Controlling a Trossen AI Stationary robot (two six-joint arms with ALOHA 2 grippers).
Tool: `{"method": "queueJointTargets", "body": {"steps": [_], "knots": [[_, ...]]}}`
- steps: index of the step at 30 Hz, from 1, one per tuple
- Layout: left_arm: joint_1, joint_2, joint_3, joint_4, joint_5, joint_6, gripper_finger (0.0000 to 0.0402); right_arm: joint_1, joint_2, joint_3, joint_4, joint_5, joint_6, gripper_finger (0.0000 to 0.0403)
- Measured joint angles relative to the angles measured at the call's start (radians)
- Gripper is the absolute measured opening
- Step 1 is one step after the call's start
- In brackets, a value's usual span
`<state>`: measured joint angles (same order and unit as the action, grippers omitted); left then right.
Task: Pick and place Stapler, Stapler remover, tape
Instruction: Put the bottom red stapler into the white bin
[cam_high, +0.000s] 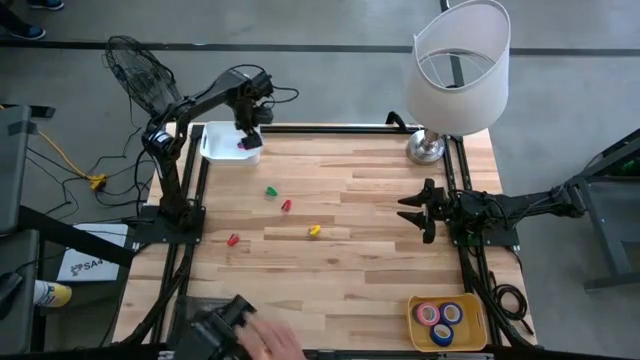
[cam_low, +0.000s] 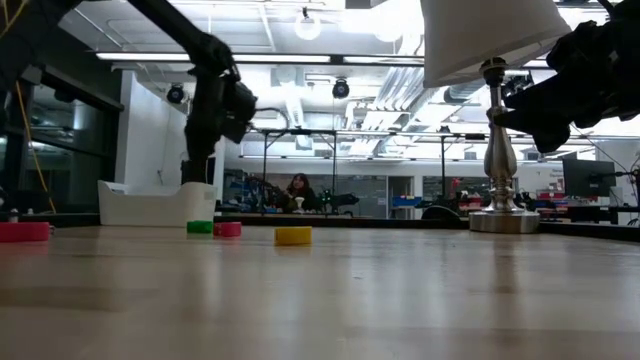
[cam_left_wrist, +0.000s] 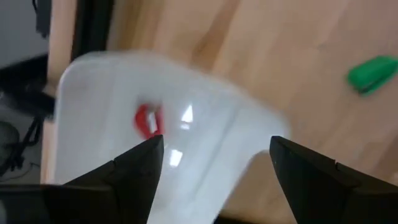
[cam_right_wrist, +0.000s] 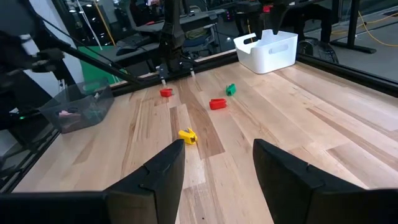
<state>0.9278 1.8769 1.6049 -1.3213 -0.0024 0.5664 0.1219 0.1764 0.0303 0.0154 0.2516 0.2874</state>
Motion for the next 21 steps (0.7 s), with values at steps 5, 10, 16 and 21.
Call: {"method": "queueJointTargets", "body": {"steps": [5, 10, 16, 21], "knots": [[-0.133, -0.005, 0.049, 0.012, 0.019, -0.056, 0.029, 0.0, 0.0, 0.0, 0.0, 0.0, 0.0, 0.0181], [-0.27, -0.006, 0.078, 0.088, 0.054, -0.143, 0.0291, 0.0, 0.0, 0.0, 0.0, 0.0, 0.0, 0.0181], [-0.36, 0.004, 0.07, 0.14, 0.127, -0.405, 0.0291, 0.0, 0.0, 0.0, 0.0, 0.0, 0.0, 0.0181], [-0.401, 0.018, 0.064, 0.024, 0.081, -0.57, 0.0291, 0.0, 0.0, 0.0, 0.0, 0.0, 0.0, 0.0181]]}}
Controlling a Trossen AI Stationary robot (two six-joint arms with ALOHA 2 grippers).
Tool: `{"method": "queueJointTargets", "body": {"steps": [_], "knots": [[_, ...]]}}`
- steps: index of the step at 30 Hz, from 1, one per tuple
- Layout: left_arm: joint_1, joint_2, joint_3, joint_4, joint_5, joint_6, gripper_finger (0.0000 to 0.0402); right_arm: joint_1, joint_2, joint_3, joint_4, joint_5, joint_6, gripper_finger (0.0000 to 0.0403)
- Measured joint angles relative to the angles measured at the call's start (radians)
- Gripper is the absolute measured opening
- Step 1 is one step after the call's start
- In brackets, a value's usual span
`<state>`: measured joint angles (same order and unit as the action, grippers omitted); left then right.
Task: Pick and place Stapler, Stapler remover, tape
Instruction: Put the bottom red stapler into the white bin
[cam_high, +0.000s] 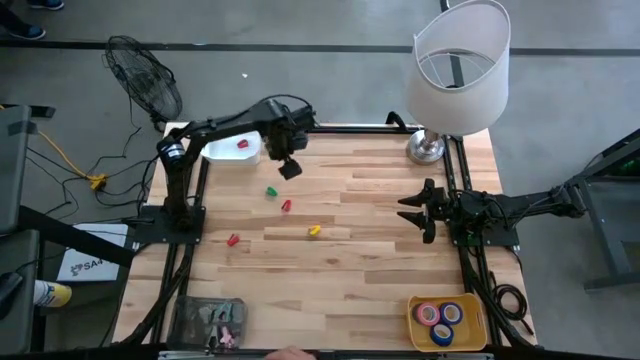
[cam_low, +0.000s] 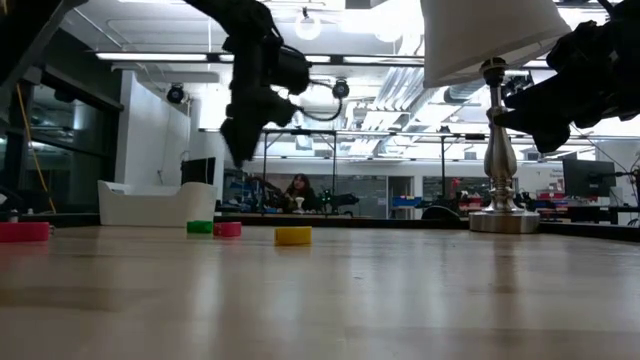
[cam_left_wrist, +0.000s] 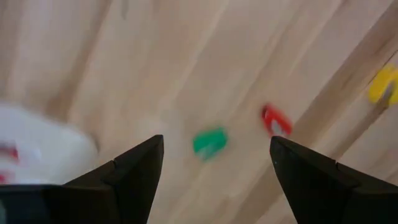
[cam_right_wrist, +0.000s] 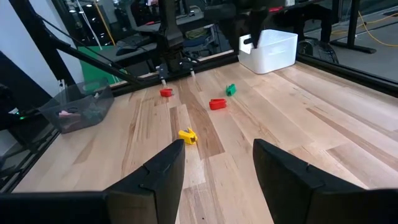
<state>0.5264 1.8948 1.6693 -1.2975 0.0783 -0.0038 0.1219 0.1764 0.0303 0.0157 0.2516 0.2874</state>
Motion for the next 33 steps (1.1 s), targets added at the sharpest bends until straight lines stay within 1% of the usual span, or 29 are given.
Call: {"method": "queueJointTargets", "body": {"steps": [3, 7, 9, 13, 18, 21, 26, 33], "knots": [[-0.017, -0.026, -0.065, -0.027, -0.043, -0.056, 0.0291, 0.0, 0.0, 0.0, -0.001, 0.0, 0.0, 0.0181], [-0.041, -0.17, -0.189, -0.002, -0.057, -0.104, 0.0291, 0.0, 0.0, 0.001, -0.003, -0.001, 0.0, 0.0181], [-0.061, -0.234, -0.276, -0.006, -0.058, -0.14, 0.0291, 0.0, 0.0, 0.001, -0.004, 0.0, 0.0, 0.0181], [-0.123, -0.375, -0.443, 0.033, -0.065, -0.261, 0.0291, 0.0, 0.0, 0.001, -0.004, -0.001, 0.0, 0.0181], [-0.211, -0.511, -0.648, 0.073, -0.039, -0.432, 0.0291, 0.0, 0.0, 0.001, -0.004, 0.0, 0.0, 0.0181], [-0.267, -0.589, -0.749, 0.102, -0.017, -0.532, 0.0291, 0.0, 0.0, 0.001, -0.004, -0.001, 0.0, 0.0181], [-0.367, -0.661, -0.844, 0.124, 0.032, -0.688, 0.0291, 0.0, 0.0, 0.001, -0.004, 0.0, 0.0, 0.0181], [-0.461, -0.665, -0.893, 0.159, 0.054, -0.833, 0.0291, 0.0, 0.0, 0.001, -0.004, 0.0, 0.0, 0.0181]]}}
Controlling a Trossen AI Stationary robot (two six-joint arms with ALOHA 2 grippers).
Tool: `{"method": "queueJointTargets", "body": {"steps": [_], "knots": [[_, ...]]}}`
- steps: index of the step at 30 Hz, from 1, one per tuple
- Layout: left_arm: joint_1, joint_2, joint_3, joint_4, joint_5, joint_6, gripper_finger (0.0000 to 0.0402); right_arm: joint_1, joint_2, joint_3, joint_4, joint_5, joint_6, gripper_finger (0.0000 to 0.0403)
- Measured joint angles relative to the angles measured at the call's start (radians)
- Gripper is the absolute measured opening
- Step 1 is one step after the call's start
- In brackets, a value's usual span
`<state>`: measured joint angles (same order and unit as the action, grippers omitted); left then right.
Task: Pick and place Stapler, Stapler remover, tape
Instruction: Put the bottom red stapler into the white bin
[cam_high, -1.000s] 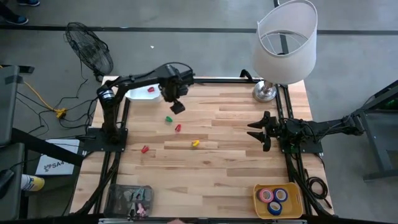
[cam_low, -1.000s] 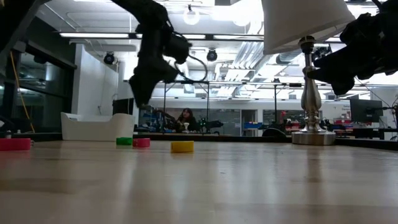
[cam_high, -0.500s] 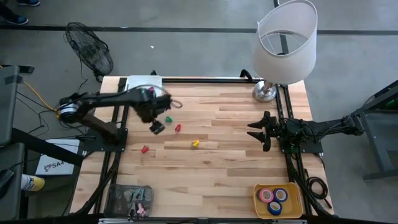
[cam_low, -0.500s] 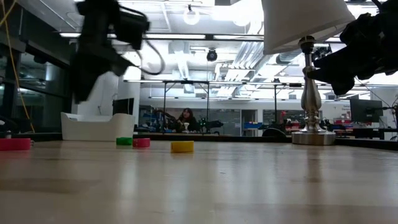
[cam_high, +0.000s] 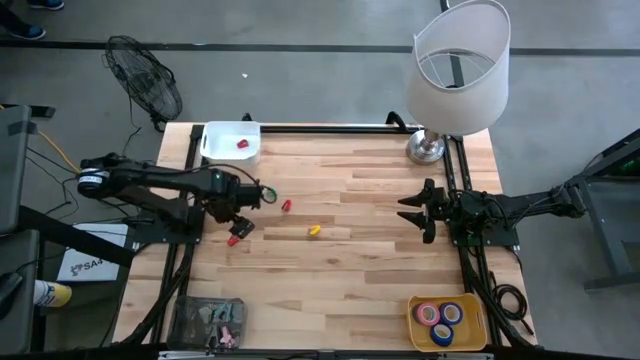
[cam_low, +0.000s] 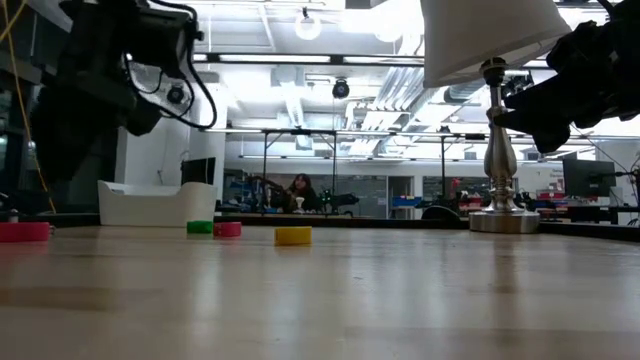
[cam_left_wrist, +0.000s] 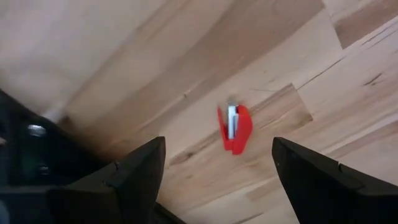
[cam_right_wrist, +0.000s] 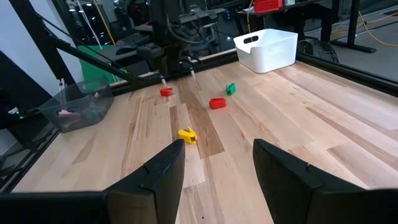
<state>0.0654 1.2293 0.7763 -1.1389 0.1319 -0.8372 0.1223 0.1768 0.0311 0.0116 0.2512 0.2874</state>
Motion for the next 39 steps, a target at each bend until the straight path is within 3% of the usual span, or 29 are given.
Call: {"method": "queueJointTargets", "body": {"steps": [12, 21, 33, 39], "knots": [[-0.122, 0.0, -0.125, 0.155, 0.07, -0.206, 0.0291, 0.0, 0.0, 0.0, 0.0, 0.0, 0.0, 0.0181], [-0.125, 0.062, -0.152, 0.187, 0.015, -0.159, 0.0291, 0.0, 0.0, 0.0, 0.0, 0.0, 0.0, 0.0181], [-0.124, 0.197, -0.147, 0.292, 0.054, -0.085, 0.029, 0.0, 0.0, 0.0, -0.001, 0.0, 0.0, 0.0181], [-0.124, 0.198, -0.148, 0.294, 0.064, -0.085, 0.025, 0.0, 0.0, 0.0, 0.0, 0.0, 0.0, 0.0181]]}}
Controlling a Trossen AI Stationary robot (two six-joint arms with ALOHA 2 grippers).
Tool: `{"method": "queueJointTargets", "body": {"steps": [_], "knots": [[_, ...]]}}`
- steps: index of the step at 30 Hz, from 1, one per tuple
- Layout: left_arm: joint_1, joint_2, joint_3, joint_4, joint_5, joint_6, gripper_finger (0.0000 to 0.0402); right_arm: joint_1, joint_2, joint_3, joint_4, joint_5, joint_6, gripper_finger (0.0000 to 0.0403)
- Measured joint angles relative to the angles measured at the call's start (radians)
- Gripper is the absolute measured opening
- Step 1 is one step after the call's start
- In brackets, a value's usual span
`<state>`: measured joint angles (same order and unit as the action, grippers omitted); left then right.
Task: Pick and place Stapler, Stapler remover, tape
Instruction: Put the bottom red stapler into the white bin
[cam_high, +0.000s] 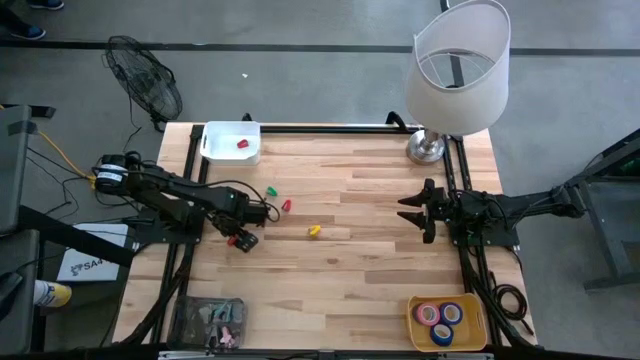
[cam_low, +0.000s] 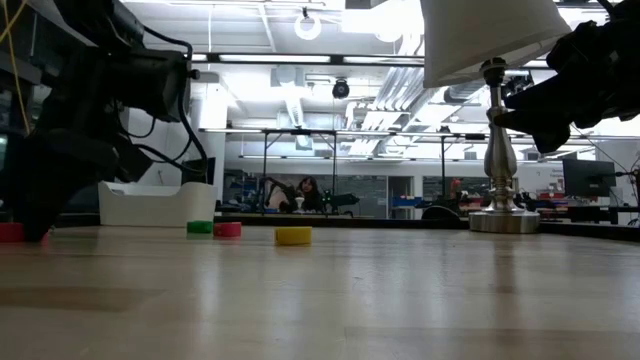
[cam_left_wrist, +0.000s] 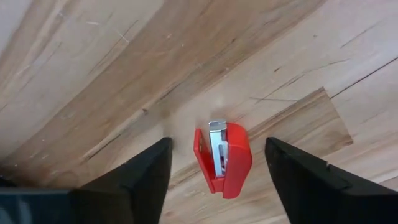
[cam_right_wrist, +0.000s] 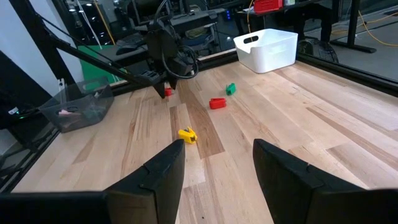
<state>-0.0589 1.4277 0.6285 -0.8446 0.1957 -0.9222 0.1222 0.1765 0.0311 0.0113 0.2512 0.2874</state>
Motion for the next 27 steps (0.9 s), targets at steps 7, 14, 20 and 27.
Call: {"method": "queueJointTargets", "body": {"steps": [7, 14, 20, 27], "knots": [[0.0, 0.001, -0.001, 0.003, 0.015, 0.001, 0.0175, 0.0, 0.0, 0.0, 0.0, 0.0, 0.0, 0.0181], [0.0, 0.003, 0.01, -0.002, 0.025, 0.001, 0.011, 0.0, 0.0, 0.0, 0.0, 0.0, 0.0, 0.0181], [0.0, 0.006, 0.051, -0.001, -0.02, 0.002, 0.0078, 0.0, 0.0, 0.0, 0.0, 0.0, 0.0, 0.0181], [0.086, -0.003, 0.133, -0.047, -0.091, 0.073, 0.0082, 0.0, 0.0, 0.0, 0.0, 0.0, 0.0, 0.0181]]}}
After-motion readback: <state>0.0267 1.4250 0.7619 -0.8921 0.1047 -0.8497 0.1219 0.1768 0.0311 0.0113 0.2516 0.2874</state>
